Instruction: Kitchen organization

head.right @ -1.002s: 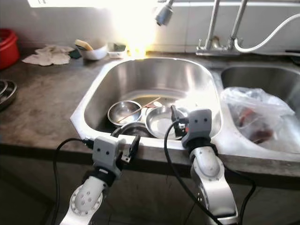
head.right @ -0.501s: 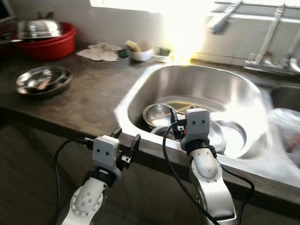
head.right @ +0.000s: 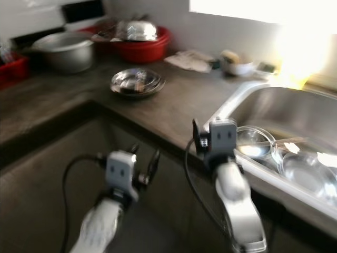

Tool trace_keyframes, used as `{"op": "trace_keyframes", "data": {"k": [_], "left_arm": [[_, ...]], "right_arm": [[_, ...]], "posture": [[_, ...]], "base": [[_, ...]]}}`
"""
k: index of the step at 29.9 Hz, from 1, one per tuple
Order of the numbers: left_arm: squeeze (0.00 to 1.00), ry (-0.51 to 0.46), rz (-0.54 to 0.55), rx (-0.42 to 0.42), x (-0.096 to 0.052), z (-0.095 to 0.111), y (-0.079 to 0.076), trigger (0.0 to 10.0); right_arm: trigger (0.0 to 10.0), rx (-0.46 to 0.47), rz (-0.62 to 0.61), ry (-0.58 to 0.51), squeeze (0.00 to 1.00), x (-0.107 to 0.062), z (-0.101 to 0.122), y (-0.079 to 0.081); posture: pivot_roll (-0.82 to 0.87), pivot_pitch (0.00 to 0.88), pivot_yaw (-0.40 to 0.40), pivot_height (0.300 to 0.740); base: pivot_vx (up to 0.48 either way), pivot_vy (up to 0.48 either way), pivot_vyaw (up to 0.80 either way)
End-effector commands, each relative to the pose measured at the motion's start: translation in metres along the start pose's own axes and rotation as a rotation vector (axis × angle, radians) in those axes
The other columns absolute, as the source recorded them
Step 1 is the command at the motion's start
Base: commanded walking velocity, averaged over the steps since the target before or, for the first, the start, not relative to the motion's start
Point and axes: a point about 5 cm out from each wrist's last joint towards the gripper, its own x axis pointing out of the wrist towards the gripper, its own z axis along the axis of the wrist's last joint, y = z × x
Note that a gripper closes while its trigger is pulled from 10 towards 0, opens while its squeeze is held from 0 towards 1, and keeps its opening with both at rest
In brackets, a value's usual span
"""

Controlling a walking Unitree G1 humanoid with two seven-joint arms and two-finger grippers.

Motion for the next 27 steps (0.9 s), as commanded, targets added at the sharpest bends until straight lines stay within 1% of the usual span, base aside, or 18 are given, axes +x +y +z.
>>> {"op": "trace_keyframes", "data": {"k": [1, 3, 5, 10, 13, 18, 21, 23, 25, 27], "left_arm": [[0.00, -0.015, -0.025, -0.019, 0.0010, 0.0032, -0.0083, 10.0], [0.00, -0.012, -0.021, -0.029, 0.0009, 0.0029, -0.0082, 10.0], [0.00, -0.003, -0.014, -0.028, 0.0006, 0.0008, -0.0056, 10.0], [0.00, -0.002, -0.021, -0.022, 0.0005, 0.0015, -0.0061, 10.0], [0.00, -0.002, -0.018, -0.024, 0.0006, 0.0020, -0.0066, 10.0], [0.00, 0.005, -0.024, -0.023, -0.0005, 0.0007, -0.0085, 10.0], [0.00, 0.008, -0.018, -0.022, -0.0003, 0.0003, -0.0070, 10.0], [0.00, 0.007, -0.016, -0.025, -0.0003, 0.0005, -0.0069, 10.0], [0.00, 0.012, -0.017, -0.047, 0.0001, 0.0001, -0.0078, 10.0], [0.00, 0.011, -0.014, -0.050, 0.0005, 0.0004, -0.0076, 10.0]], "right_arm": [[10.0, -0.014, -0.017, 0.006, 0.00, -0.0004, 0.0004, -0.0076], [10.0, -0.015, -0.014, 0.009, 0.00, 0.0001, 0.0000, -0.0073], [10.0, -0.009, -0.015, 0.015, 0.00, 0.0013, -0.0014, -0.0061], [10.0, 0.001, -0.028, 0.016, 0.00, 0.0017, -0.0014, -0.0081], [10.0, 0.000, -0.026, 0.018, 0.00, 0.0019, -0.0013, -0.0084], [10.0, -0.001, -0.021, 0.021, 0.00, 0.0029, -0.0015, -0.0086], [10.0, 0.000, -0.028, 0.022, 0.00, 0.0034, -0.0014, -0.0092], [10.0, 0.000, -0.028, 0.024, 0.00, 0.0035, -0.0015, -0.0091], [10.0, 0.000, -0.029, 0.027, 0.00, 0.0033, -0.0018, -0.0087], [10.0, -0.001, -0.030, 0.028, 0.00, 0.0033, -0.0019, -0.0087]], "posture": [[0.04, 0.054, -0.016, 0.740], [0.04, 0.054, -0.017, 0.740], [0.04, 0.052, -0.007, 0.740], [0.05, 0.058, -0.011, 0.740], [0.05, 0.059, -0.017, 0.740], [0.05, 0.063, -0.021, 0.740], [0.05, 0.072, -0.020, 0.740], [0.05, 0.075, -0.022, 0.740], [0.05, 0.079, -0.023, 0.740], [0.05, 0.079, -0.023, 0.740]], "base": [[0.000, 0.000, 0.64], [0.000, 0.000, 0.66], [0.000, 0.000, 0.00], [0.000, 0.000, 0.00], [0.000, 0.289, 0.00], [0.000, 0.462, 0.00], [0.000, 0.469, 0.00], [0.000, 0.281, 0.00], [0.000, 0.000, 0.00], [0.000, 0.000, 0.00]]}}
